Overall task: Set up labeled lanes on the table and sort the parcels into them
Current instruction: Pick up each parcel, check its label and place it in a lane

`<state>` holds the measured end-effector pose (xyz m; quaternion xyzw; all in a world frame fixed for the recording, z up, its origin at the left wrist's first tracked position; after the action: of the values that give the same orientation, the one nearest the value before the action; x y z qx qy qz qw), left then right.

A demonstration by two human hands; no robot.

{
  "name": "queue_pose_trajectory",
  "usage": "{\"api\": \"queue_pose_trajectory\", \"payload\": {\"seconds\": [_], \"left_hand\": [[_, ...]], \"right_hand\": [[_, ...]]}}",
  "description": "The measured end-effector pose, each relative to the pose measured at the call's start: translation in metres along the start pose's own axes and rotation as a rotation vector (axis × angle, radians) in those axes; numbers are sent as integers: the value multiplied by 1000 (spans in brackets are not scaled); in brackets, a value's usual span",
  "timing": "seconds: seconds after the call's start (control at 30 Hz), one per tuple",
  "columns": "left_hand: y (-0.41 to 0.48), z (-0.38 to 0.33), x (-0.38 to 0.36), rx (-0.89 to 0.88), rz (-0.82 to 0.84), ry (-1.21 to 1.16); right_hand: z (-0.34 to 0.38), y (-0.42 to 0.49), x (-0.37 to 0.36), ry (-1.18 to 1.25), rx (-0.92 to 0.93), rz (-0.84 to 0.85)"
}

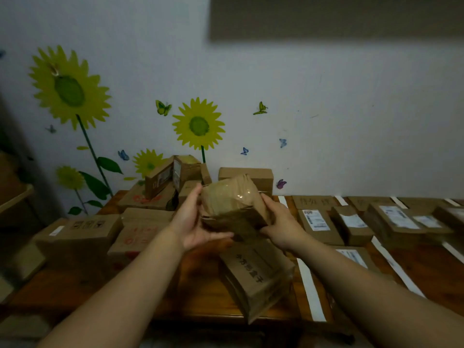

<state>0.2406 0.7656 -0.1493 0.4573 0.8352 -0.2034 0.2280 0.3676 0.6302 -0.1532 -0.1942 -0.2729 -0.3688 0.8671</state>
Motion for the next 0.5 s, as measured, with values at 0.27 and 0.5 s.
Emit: {"api": "queue_pose_trajectory", "payload": {"seconds": [0.27, 0.5], "left_hand": [[-10, 29, -74, -236, -107, 194], [-18, 92, -141, -267, -59, 278]], "right_hand": [[-36, -26, 68, 703, -239, 228], [-96, -50, 116, 823, -234, 164]]}}
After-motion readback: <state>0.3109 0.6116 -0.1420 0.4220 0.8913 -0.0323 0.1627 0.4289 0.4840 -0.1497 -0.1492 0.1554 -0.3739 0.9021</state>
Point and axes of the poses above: each hand's wrist, its own y-axis towards the middle knuckle, its own x-axis out of the back of the hand, z = x × y, the point moved 6 cm from there along y, towards the middle knuckle, and after that the axes turned 13 degrees about -x, right-handed, at the moved point
